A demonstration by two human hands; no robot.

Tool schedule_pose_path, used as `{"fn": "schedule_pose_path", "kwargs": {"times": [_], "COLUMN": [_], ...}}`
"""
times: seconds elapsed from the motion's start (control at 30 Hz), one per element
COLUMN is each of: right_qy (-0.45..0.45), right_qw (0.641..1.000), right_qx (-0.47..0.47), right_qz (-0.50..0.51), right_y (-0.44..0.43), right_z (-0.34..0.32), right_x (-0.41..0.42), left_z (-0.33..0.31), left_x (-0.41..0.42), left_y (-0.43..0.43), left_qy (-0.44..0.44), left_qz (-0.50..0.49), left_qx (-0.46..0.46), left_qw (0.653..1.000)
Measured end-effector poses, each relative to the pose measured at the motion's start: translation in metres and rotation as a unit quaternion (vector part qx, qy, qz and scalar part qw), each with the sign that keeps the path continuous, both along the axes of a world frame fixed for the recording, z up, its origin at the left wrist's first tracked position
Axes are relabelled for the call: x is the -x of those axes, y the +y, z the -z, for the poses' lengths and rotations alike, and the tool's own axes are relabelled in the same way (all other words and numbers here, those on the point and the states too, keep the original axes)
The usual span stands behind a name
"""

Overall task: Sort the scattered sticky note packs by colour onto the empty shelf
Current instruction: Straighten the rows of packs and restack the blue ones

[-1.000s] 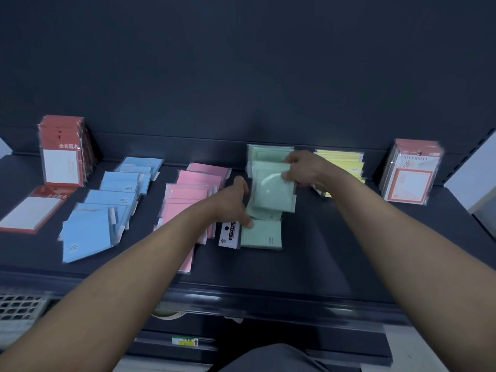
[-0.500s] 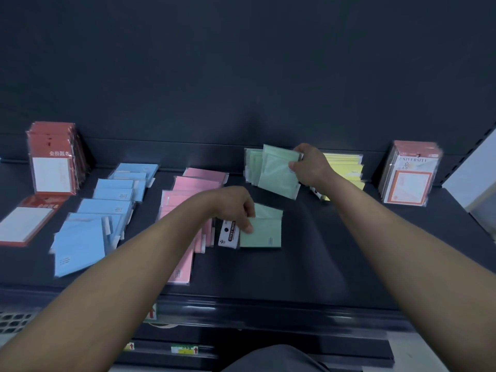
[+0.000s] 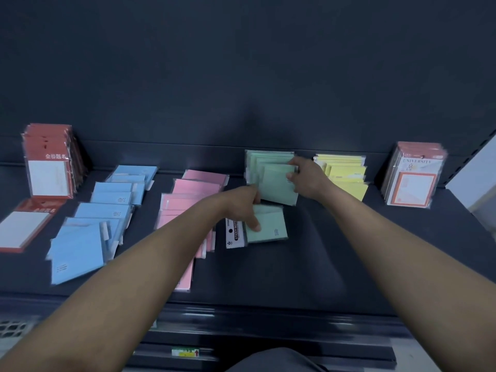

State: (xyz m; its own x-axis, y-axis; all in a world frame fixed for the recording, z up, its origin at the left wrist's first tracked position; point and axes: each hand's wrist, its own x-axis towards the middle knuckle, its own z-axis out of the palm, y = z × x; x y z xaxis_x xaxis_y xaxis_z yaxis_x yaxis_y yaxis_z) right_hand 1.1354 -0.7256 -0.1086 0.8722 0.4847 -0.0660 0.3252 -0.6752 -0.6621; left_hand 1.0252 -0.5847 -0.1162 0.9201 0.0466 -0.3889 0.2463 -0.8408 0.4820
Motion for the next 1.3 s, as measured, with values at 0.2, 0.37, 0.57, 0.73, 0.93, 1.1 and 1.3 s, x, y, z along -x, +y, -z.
{"fn": "schedule_pose_path", "kwargs": {"times": [0.2, 0.37, 0.57, 0.73, 0.93, 1.1, 1.3], "right_qy": [-0.012, -0.008, 0.028, 0.083, 0.215, 0.215, 0.245], "right_qw": [1.0, 0.999, 0.994, 0.988, 0.961, 0.962, 0.968], "right_qx": [0.007, -0.042, -0.082, -0.071, -0.154, -0.143, -0.039], "right_qz": [-0.011, 0.003, 0.071, 0.11, 0.086, 0.084, 0.031], "right_y": [0.003, 0.007, 0.013, 0.013, 0.012, 0.008, 0.003], "right_z": [0.005, 0.004, 0.005, 0.006, 0.013, 0.008, 0.001], "right_x": [-0.002, -0.005, 0.0, 0.001, -0.008, -0.009, -0.006], "left_z": [-0.001, 0.0, 0.012, 0.019, 0.024, 0.025, 0.026], "left_x": [-0.001, -0.015, -0.028, -0.031, -0.044, -0.05, -0.051], "left_y": [0.004, 0.006, 0.007, 0.009, 0.008, 0.005, 0.01], "left_qy": [-0.033, -0.164, -0.23, -0.204, -0.142, -0.151, -0.14], "left_qz": [-0.008, -0.062, -0.145, -0.225, -0.259, -0.268, -0.245], "left_qx": [0.006, -0.024, -0.063, 0.011, 0.109, 0.133, 0.168], "left_qw": [0.999, 0.984, 0.96, 0.953, 0.949, 0.942, 0.945]}}
